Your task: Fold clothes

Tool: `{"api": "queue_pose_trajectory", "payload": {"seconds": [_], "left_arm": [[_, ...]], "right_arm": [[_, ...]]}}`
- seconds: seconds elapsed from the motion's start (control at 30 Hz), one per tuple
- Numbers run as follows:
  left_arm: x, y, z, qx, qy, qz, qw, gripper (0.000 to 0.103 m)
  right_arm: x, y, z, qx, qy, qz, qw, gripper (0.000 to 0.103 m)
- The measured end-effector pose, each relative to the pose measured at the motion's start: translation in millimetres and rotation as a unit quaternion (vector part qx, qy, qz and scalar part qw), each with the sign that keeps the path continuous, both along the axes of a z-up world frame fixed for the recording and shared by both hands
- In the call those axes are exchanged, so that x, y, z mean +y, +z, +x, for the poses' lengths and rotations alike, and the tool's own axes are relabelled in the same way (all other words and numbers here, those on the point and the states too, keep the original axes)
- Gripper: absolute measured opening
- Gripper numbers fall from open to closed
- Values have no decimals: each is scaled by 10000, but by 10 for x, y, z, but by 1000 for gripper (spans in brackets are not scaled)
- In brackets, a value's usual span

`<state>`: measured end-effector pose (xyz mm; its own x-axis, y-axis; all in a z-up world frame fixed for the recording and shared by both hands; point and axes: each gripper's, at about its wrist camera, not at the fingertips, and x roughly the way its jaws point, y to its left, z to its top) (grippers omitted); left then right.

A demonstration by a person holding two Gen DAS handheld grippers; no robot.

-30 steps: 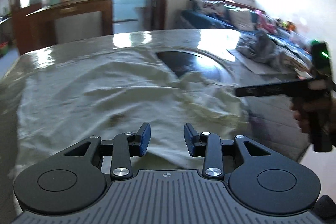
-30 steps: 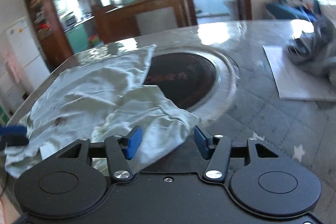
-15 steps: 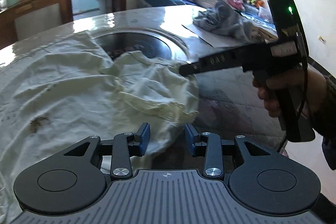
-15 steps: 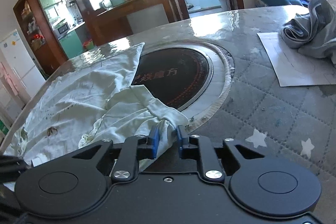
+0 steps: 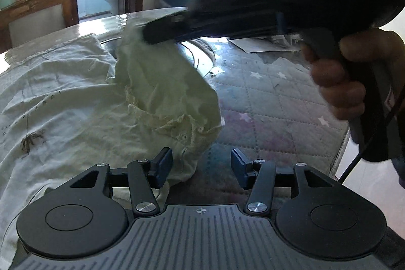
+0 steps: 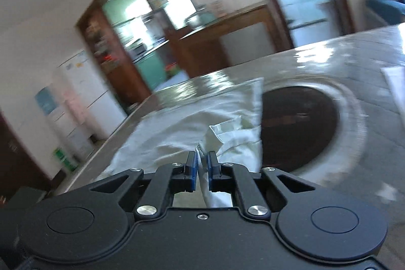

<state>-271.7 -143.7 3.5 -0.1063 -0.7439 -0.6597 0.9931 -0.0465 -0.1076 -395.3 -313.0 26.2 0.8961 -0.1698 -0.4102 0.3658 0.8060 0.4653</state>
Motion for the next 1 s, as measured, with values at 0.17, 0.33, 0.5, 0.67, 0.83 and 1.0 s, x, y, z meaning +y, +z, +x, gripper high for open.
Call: {"api": "queue_pose_trajectory", "payload": {"seconds": [0.17, 0.33, 0.5, 0.67, 0.83, 1.0], "left_arm": [[219, 61, 115, -85, 268, 7, 9996, 54], [470, 84, 259, -40, 577, -25, 9983, 58], [705, 155, 434, 55, 965, -178, 9952, 58], [957, 295, 653, 47, 1471, -458, 9880, 61], [1178, 399, 877, -14, 2037, -618, 9771, 63], [1353, 468, 1132, -39, 2581, -680, 9637, 64]], "right_arm": [[124, -161, 357, 417, 522, 50, 9978, 10], [130, -398, 490, 918, 666, 91, 9935, 10], [236, -441, 395, 1023, 775, 132, 9916, 16], [228, -150, 267, 627, 718, -294, 9950, 21], [-16, -97, 270, 814, -299, -954, 9917, 21], [25, -326, 406, 1247, -232, -1214, 9845, 21]]}}
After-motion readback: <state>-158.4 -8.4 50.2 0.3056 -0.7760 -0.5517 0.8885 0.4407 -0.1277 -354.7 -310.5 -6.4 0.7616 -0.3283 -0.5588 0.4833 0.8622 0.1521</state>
